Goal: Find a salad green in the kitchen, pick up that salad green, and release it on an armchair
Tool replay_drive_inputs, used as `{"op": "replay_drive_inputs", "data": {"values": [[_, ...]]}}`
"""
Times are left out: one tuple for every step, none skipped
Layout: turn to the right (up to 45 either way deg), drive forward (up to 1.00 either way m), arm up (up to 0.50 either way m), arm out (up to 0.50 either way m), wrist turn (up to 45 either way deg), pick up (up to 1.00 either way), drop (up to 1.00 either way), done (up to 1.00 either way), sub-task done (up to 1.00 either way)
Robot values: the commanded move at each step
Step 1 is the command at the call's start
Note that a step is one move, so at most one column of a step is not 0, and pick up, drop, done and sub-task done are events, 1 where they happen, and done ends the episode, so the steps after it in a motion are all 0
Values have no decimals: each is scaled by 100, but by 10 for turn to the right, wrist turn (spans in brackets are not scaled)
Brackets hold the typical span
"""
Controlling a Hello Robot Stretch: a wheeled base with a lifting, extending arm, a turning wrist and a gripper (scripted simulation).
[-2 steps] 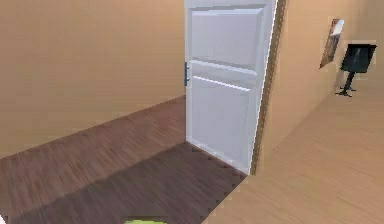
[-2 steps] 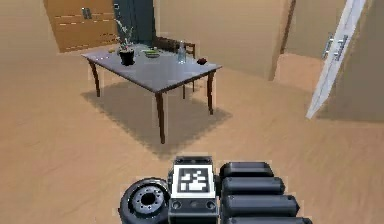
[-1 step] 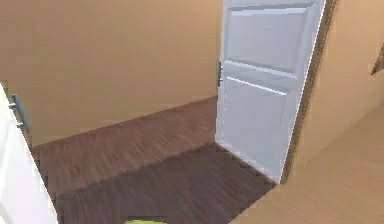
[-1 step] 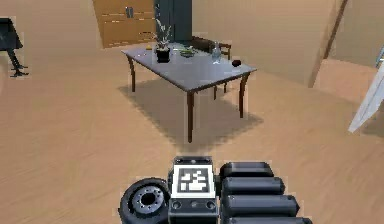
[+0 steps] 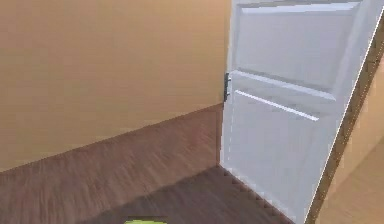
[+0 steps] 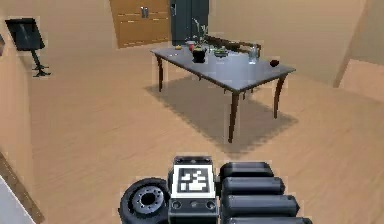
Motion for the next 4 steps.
{"op": "replay_drive_inputs", "data": {"values": [[-60,0,0,0,0,0,0,0,0],[-30,0,0,0,0,0,0,0,0],[0,100,0,0,0,0,0,0,0],[-30,0,0,0,0,0,0,0,0]]}}
